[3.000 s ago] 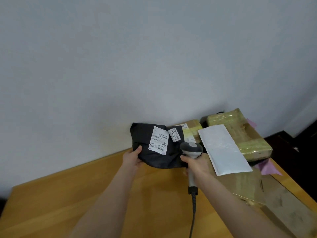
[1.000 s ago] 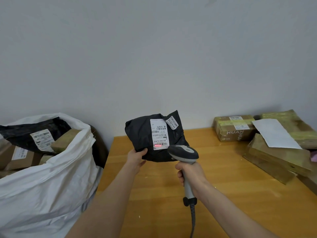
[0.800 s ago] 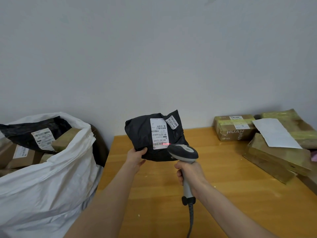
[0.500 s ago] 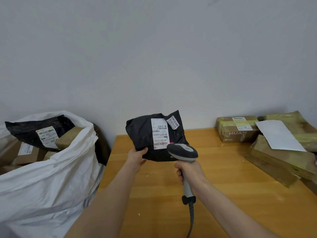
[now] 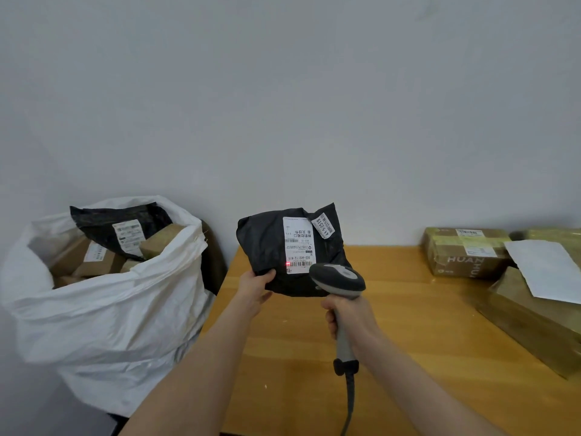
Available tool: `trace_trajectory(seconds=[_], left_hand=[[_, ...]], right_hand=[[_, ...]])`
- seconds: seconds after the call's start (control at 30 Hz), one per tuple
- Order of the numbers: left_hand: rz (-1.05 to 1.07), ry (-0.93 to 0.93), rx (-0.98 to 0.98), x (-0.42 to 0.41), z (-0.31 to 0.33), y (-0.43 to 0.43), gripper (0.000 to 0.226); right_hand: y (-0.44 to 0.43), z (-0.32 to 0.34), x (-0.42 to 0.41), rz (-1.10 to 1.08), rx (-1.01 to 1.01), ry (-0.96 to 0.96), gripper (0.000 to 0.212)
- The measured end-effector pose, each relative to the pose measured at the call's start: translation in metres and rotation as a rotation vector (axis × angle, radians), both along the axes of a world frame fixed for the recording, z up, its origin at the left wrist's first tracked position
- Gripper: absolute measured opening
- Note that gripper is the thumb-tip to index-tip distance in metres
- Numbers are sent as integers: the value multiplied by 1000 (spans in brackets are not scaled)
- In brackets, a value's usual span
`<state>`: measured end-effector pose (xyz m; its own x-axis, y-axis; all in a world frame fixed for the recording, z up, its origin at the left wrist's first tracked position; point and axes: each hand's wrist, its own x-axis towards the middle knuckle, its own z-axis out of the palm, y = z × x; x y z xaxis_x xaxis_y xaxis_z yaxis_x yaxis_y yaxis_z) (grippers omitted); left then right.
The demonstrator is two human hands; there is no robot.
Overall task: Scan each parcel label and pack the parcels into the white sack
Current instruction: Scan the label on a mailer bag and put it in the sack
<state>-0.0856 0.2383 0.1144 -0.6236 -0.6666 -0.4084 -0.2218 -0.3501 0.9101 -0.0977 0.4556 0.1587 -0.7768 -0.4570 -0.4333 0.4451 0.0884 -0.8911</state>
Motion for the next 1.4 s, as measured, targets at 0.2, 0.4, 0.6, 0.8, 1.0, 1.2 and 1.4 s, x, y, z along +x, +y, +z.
trace_trajectory(seconds=[0.2, 0.4, 0.6, 0.8, 1.0, 1.2, 1.4], left_hand=[[66, 63, -47, 29, 32, -24, 27], [239, 197, -119, 73, 94, -101, 18], [422, 322, -227, 127, 138, -217, 25], [583, 184, -395, 173, 147, -357, 34], [436, -575, -713, 187, 95, -420, 90], [-228, -917, -1296, 151, 85, -420, 74], [-339, -950, -1183, 132, 64, -419, 58]], right_hand=[[-37, 18, -5, 71, -69, 20, 7], [-137, 59, -2, 147, -109, 115, 9], [-274, 90, 28, 235, -156, 108, 9], [-405, 87, 53, 228, -135, 33, 22], [-463, 61, 59, 189, -71, -45, 17], [-475, 47, 50, 119, -20, -76, 13], [-465, 45, 38, 10, -107, -108, 28]])
